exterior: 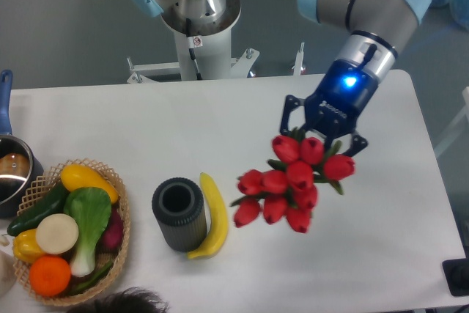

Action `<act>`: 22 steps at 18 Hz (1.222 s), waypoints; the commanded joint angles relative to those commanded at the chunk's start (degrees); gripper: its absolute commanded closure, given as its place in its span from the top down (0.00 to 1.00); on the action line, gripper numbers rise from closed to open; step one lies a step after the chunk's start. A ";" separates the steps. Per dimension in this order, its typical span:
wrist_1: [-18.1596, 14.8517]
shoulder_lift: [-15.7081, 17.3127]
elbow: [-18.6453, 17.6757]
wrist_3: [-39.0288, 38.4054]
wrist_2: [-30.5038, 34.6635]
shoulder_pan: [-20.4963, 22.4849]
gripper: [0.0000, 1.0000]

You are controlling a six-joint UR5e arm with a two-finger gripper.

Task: Insert the flowers into the vase
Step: 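Carry the red tulip bunch in the gripper up toward the black vase, then lower the tulip stems into the opening of the black vase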

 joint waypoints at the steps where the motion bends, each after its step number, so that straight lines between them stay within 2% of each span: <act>1: 0.09 0.36 -0.79 0.17 -1.93 0.00 0.46; 4: 0.09 2.37 -2.55 2.90 -7.56 -0.09 0.46; 6: 0.09 3.95 -3.69 3.60 -8.80 -0.26 0.46; 10: 0.09 4.31 -3.70 10.36 -14.33 -1.75 0.46; 14: 0.00 2.21 -2.91 15.99 -18.38 -5.00 0.46; 22: -0.09 -1.57 -2.73 19.85 -24.26 -8.35 0.46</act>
